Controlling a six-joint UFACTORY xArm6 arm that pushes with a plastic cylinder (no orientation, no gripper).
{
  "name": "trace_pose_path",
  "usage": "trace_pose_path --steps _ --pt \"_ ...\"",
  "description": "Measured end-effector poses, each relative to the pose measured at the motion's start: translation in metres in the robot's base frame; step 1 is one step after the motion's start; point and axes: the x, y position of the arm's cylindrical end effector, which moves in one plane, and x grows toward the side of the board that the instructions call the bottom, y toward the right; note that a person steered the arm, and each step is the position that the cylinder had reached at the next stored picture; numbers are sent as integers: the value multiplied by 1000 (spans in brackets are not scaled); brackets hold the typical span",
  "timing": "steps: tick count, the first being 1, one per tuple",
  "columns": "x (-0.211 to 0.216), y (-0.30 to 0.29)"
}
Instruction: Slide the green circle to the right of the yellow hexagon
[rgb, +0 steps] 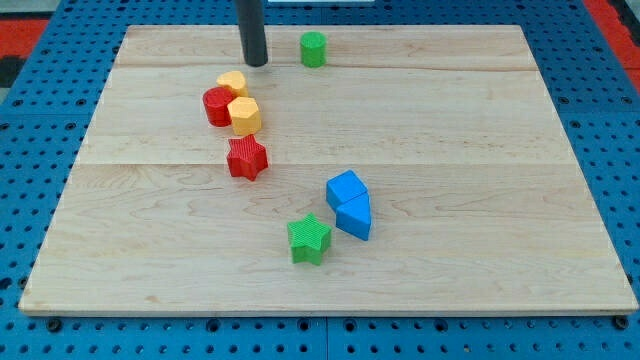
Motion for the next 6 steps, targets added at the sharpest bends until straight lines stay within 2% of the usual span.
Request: trace_pose_path --steps 2,3,4,5,6 --pt "-53 89" --pt "10 90" --pt "20 68" --pt "-3 79" --pt "-20 46"
